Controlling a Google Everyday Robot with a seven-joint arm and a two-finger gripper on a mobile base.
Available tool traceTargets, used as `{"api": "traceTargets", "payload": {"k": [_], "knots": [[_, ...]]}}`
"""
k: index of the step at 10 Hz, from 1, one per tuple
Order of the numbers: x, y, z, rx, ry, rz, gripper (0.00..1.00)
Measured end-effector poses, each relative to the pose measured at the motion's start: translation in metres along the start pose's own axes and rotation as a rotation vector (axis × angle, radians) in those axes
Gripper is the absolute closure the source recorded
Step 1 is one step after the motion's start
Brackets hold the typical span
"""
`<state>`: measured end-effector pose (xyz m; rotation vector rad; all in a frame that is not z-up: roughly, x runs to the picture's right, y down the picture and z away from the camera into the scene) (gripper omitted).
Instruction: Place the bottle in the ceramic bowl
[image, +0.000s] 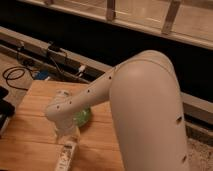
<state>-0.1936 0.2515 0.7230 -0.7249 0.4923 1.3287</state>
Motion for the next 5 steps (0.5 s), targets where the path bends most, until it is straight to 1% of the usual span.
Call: {"api": "traceTargets", "payload": {"k": [1,2,5], "knots": [[-0.001,0.0,0.001,0.003,0.004,0.005,0.35],[-0.001,-0.005,0.006,0.005,0.017,0.018,0.35],[0.0,-0.013,0.02,-0.033,0.049,0.043,0.35]]}}
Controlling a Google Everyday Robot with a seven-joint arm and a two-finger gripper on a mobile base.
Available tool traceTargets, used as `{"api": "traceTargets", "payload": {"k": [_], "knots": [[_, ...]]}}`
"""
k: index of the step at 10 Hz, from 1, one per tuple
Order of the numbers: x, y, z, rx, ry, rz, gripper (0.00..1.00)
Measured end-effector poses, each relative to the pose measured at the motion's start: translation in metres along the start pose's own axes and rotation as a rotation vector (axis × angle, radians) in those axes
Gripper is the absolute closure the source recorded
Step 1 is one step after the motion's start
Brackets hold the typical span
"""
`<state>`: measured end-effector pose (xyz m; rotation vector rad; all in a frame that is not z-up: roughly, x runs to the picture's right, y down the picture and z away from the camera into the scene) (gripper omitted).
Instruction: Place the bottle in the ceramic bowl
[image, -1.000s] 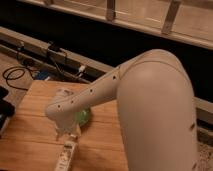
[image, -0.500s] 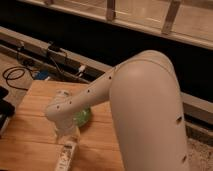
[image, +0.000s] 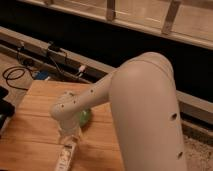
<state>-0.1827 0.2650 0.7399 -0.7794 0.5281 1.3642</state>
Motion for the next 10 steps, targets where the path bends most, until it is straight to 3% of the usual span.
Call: {"api": "traceTargets", "payload": {"k": [5,10], "knots": [[0.005,0.011,0.023,-0.126,0.06,-0.012,0.39],[0.012,0.026,0.027,-0.162,0.062,-0.055,0.89]]}}
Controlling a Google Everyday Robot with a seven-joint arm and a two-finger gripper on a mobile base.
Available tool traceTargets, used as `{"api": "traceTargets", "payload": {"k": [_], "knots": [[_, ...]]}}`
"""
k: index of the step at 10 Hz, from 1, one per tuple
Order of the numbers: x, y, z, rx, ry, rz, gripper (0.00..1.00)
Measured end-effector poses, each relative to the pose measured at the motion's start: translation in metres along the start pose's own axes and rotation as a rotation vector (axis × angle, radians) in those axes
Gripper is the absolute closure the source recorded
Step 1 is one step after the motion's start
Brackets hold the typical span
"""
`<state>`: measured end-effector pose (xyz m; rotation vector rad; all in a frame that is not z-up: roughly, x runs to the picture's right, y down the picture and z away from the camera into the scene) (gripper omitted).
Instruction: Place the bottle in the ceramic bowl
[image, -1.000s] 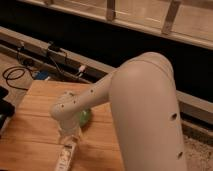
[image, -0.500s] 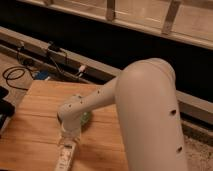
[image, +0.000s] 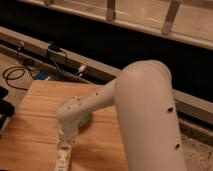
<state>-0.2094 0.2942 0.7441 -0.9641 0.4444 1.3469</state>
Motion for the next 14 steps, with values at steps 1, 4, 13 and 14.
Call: {"api": "traceTargets", "payload": {"k": [1,4,13,14], "knots": [[0.001,0.001,0.0,-0.006,-0.004,-0.004,0.95],[0.0,-0.024,-0.027,-0.023,-0.083,0.048,0.96],[-0.078,-0.098,-0.135,0.094,-0.244,0.091,0.96],[-0.083,-0.095,-0.152,0.113,-0.265,0.082,0.96]]}}
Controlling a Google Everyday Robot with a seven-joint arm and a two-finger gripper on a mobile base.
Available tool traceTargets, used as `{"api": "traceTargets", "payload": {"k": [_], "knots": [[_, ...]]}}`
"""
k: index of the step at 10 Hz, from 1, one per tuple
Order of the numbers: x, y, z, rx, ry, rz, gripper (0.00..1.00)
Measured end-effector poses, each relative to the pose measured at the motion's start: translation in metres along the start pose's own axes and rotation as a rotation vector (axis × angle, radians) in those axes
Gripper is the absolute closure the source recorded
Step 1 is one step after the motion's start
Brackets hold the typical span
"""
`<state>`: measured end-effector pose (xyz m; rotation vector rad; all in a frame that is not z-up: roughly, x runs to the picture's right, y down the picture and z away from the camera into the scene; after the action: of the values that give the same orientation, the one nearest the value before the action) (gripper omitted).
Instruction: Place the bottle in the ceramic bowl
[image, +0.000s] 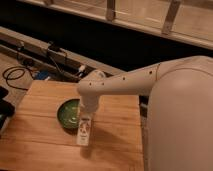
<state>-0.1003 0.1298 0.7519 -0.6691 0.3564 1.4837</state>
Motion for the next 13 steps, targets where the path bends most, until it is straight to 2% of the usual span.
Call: {"api": "traceTargets", "payload": {"k": [2,4,6,8,10,11,12,13], "knots": [[-0.019,0.01,-0.01,-0.003,-0.012,-0.04,0.96],[-0.042,0.028,-0.002,-0.057,0.002,-0.098,0.96],[-0.065,0.058,0.005,-0.072,0.015,-0.17,0.96],[-0.089,0.079,0.007,-0.071,0.016,-0.235,0.96],[-0.1,0.097,0.005,-0.071,0.011,-0.282,0.95],[-0.1,0.096,0.005,-0.069,0.011,-0.281,0.92],[-0.101,0.093,0.004,-0.068,0.01,-0.277,0.83],[-0.102,0.092,0.005,-0.065,0.01,-0.276,0.7]]}}
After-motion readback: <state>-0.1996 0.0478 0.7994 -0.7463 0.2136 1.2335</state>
